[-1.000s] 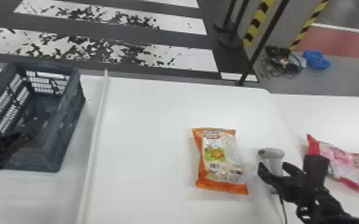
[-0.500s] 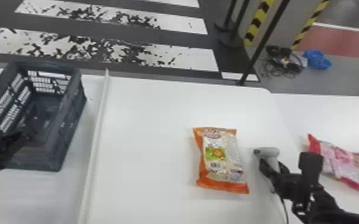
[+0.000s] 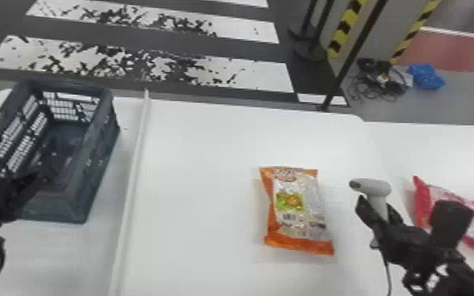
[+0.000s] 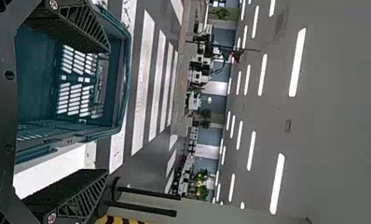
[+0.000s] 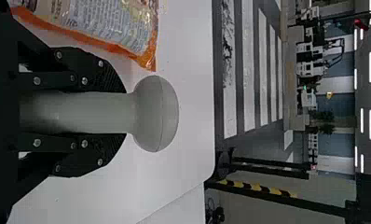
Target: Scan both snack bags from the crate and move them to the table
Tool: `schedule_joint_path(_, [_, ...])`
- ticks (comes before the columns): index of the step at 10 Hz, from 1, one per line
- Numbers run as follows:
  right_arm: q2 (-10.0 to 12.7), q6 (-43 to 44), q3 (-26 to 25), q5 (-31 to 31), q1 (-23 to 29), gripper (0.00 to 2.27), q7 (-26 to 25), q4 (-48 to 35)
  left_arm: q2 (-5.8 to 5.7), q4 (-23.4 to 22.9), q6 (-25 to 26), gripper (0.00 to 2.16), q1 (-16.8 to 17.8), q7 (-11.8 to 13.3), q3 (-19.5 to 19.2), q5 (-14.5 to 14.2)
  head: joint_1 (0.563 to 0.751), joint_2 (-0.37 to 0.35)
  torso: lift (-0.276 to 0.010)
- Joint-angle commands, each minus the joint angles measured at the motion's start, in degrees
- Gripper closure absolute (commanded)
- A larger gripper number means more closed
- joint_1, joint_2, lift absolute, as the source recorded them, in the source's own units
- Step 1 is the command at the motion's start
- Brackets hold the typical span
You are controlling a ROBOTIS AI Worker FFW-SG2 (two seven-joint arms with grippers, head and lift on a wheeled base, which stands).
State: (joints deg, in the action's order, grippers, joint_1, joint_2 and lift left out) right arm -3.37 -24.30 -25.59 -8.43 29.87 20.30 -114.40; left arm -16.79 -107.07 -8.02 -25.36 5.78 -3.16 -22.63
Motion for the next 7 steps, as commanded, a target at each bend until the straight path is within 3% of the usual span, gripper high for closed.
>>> schedule_joint_path(1, [3.28,-2.91,0.37,-3.00,4.14,2.25,0.00,-8.56,-0.08,1.07,-1.33,0.08,0.31,0.02,0.61,0.13,0.695,-0.160,-0.087])
schedule_joint_path(5, [3.42,-2.03,9.77,-4.32,15.65,2.25,-1.67,-20.52,-0.08,3.36,-2.91,0.08,1.63,0.37,2.63,0.48,0.695,-0.060,-0.087])
schedule_joint_path(7, [3.42,1.66,14.61,-1.50,19.26,2.25,-2.98,-20.78,-0.26,3.71,-3.97,0.08,2.07,0.37,2.80,0.48,0.695,0.002,-0.087])
